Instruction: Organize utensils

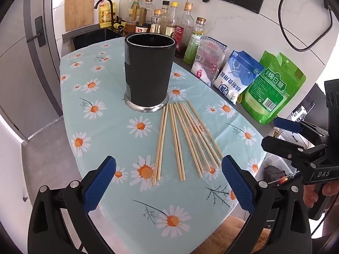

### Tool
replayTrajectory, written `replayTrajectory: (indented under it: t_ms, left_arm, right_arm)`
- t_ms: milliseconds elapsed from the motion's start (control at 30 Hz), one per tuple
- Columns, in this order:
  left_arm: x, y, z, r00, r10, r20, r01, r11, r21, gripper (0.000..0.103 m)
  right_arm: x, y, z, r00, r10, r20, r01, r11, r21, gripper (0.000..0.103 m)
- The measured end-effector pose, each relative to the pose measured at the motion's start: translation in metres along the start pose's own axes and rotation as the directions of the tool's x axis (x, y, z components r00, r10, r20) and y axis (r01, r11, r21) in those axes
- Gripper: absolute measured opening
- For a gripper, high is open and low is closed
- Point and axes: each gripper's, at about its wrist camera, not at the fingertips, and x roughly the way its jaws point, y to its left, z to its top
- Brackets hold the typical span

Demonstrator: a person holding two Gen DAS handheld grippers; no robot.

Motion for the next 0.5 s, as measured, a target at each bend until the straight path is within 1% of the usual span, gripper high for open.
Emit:
replayTrajectory:
  t_ms: [267,500]
  left_arm:
    - [-0.0015,0.0022,0.0009,1.000,0.002,-0.002,-0.002,1.000,0.017,0.097]
    - [-0.0023,0.0072,0.0001,1.000,0.002,0.003,-0.002,1.000,0.011,0.097]
  right_arm:
    - [0.0009,0.0023,-0.0005,1.000,-0.009,-0.002,0.009,1.000,-0.010,0.098]
    - [0.0015,0.0028,0.0009,1.000,-0.005,0.001,0.005,1.000,-0.002,0.098]
